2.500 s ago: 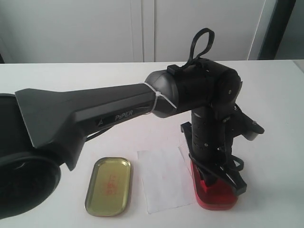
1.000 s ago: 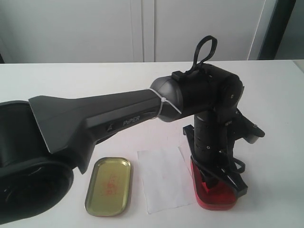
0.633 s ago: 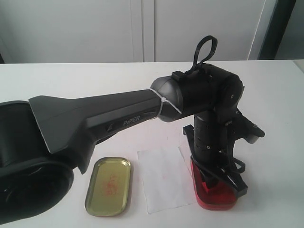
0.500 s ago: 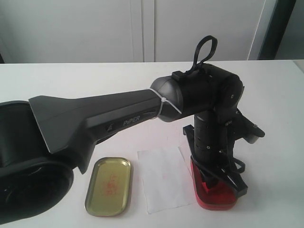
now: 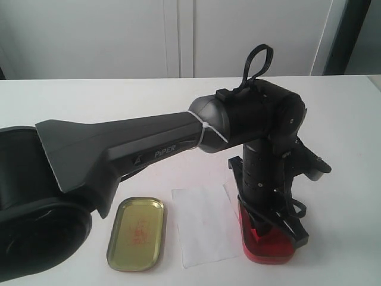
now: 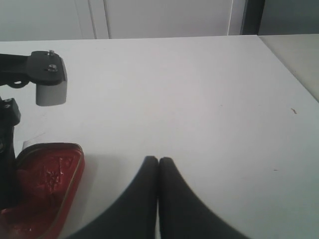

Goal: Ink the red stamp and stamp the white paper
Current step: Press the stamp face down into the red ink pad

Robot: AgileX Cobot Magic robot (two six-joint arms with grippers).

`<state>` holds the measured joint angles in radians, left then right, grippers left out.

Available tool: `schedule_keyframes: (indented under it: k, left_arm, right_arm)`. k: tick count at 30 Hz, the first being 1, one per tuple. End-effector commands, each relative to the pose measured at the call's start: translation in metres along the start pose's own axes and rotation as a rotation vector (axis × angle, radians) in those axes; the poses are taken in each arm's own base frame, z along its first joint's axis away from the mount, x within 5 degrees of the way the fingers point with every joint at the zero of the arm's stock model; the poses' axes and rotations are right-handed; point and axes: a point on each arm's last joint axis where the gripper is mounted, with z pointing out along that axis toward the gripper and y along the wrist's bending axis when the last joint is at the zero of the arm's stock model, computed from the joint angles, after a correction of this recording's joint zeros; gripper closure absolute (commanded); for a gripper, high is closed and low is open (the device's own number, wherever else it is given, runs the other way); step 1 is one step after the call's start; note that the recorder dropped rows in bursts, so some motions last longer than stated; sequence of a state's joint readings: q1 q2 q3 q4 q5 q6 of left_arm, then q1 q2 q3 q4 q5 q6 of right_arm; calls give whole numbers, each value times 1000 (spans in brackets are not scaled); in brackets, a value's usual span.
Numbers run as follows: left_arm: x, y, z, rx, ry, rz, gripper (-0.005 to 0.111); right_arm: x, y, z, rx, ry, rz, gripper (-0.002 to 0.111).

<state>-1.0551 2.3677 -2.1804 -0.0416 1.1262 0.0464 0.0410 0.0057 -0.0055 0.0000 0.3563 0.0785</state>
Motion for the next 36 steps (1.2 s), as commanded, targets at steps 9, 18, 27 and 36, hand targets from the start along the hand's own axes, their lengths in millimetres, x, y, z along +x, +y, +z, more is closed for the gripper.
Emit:
schedule_keyframes:
  k: [9,18,27,36]
  left_arm:
    - [2,-4,-20,-22,-17,22,107]
    - [-1,-6,-28,-13,-72,18,107]
    - [0,-7,-31,-9,-73,18,107]
    - [0,-7,-31,-6,-73,17,107]
  right_arm:
    - [0,0,0,4,-16,-2,108]
    - [0,0,0,4,-16,-2,108]
    - [0,0,0,4,-16,-2,108]
    - [0,0,0,4,-16,-2,108]
